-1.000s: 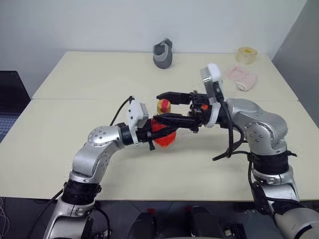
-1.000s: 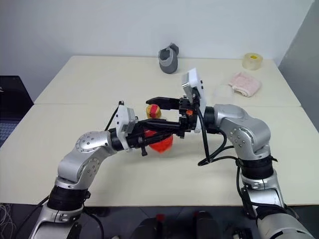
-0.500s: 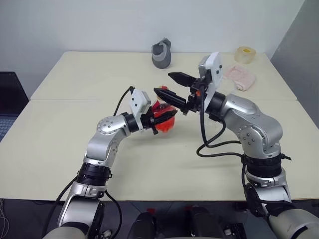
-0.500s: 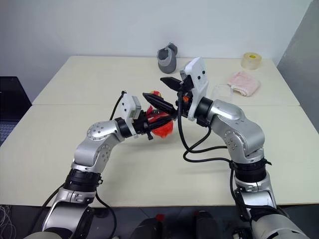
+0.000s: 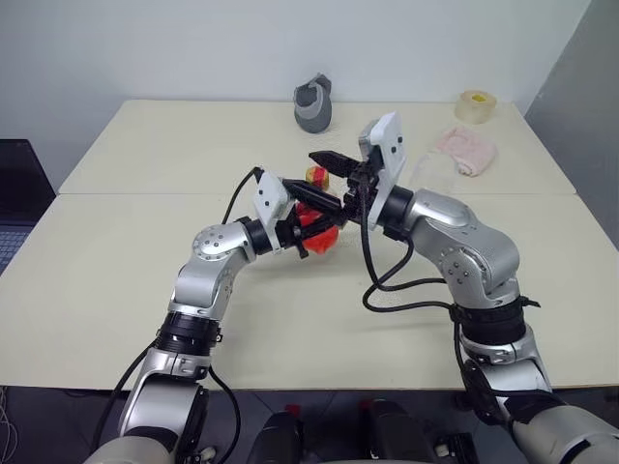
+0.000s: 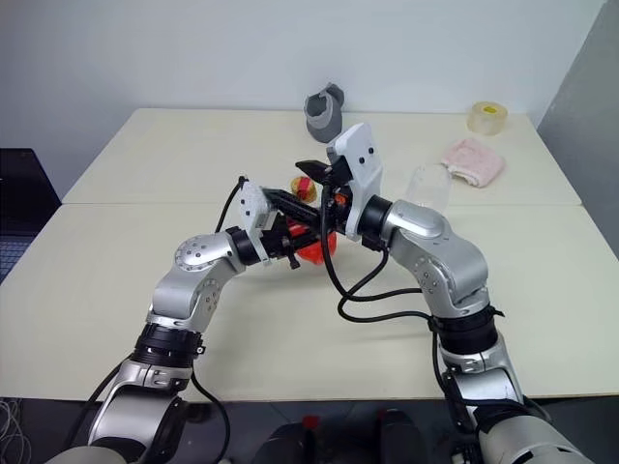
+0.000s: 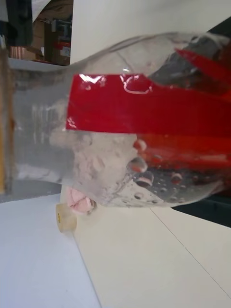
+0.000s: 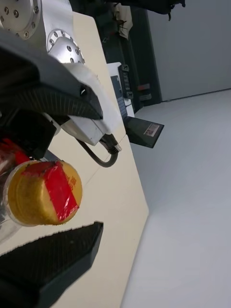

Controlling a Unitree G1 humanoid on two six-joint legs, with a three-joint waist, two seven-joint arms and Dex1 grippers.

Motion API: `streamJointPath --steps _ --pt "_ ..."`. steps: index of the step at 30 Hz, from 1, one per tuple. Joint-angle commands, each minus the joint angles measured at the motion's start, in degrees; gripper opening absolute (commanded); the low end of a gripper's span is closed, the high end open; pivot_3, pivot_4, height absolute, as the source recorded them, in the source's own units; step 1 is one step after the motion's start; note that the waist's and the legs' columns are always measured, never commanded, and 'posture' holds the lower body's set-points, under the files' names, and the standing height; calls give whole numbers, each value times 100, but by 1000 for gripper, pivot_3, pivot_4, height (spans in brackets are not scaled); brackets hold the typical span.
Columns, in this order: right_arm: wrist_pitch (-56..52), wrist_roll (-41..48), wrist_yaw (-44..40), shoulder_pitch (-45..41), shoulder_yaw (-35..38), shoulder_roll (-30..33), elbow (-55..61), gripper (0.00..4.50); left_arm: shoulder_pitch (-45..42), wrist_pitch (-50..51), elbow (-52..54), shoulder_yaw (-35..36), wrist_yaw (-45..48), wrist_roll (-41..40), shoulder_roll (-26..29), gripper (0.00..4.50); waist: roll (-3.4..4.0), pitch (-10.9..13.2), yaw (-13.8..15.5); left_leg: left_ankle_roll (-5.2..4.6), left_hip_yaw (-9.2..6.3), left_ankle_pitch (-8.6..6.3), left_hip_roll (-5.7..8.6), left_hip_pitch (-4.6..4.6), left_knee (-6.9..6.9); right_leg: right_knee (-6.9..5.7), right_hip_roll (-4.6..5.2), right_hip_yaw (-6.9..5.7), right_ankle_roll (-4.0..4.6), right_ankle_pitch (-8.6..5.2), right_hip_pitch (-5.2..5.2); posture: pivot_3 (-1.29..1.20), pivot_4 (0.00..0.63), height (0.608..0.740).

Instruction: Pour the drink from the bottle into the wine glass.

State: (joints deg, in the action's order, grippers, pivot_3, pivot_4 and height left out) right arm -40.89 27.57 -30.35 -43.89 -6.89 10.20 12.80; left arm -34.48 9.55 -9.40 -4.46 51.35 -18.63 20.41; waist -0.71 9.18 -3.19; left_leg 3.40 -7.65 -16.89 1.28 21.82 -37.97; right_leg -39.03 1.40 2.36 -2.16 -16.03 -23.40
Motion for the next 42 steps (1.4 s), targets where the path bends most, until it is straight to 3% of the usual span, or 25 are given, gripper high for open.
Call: streamJointPath --steps 1,4,10,19,26,27,32,37,42 --pt "193 -19 -25 -149 66 -19 57 2239 -67 -130 245 81 -4 -30 -20 1368 0 0 0 0 0 0 0 0 0 0 0 0 0 0 0 0 150 740" --pt "208 3 -40 -165 92 -26 54 1249 -34 -117 292 77 7 -36 -21 1368 0 0 -2 0 0 0 0 0 0 0 0 0 0 0 0 0 150 740" --pt "129 196 -471 -230 55 85 15 1246 379 147 958 12 68 -192 47 1368 0 0 -3 0 0 0 -1 0 1 0 0 1 0 0 0 0 150 740" --pt "362 754 -3065 -950 -152 702 -1115 1246 1730 1084 3054 224 160 -977 736 1368 7 4 -47 -15 3 -8 -7 -5 6 2 -3 5 0 0 0 0 150 740" --pt "887 574 -3832 -1354 -292 681 -1941 1246 2536 1535 3999 713 -165 -1375 1142 1368 10 7 -6 -18 -2 -10 -10 -4 3 0 -1 1 1 0 1 0 150 740" --pt "906 586 -3862 -1360 -279 689 -1968 1977 2511 1547 3978 729 -221 -1361 1131 1368 10 7 18 -18 -3 -10 -9 -3 3 0 -1 0 1 0 1 0 150 740" --pt "652 711 -3718 -972 -152 991 -1343 3642 2590 1292 3617 822 -405 -1089 1082 1368 10 7 123 -14 -1 -8 -5 -2 -1 6 14 -2 0 0 7 0 150 740" --pt "6 1021 -2946 -396 287 1318 -259 3642 2423 980 3127 874 -581 -846 1000 1368 13 9 141 -14 -1 -8 -6 1 3 6 26 -2 0 0 3 0 150 740" --pt "-242 954 -1798 -7 455 1103 466 3642 1619 695 2301 597 -750 -543 627 1368 12 9 142 -15 0 -8 0 0 1 2 16 -5 1 0 4 0 150 740"
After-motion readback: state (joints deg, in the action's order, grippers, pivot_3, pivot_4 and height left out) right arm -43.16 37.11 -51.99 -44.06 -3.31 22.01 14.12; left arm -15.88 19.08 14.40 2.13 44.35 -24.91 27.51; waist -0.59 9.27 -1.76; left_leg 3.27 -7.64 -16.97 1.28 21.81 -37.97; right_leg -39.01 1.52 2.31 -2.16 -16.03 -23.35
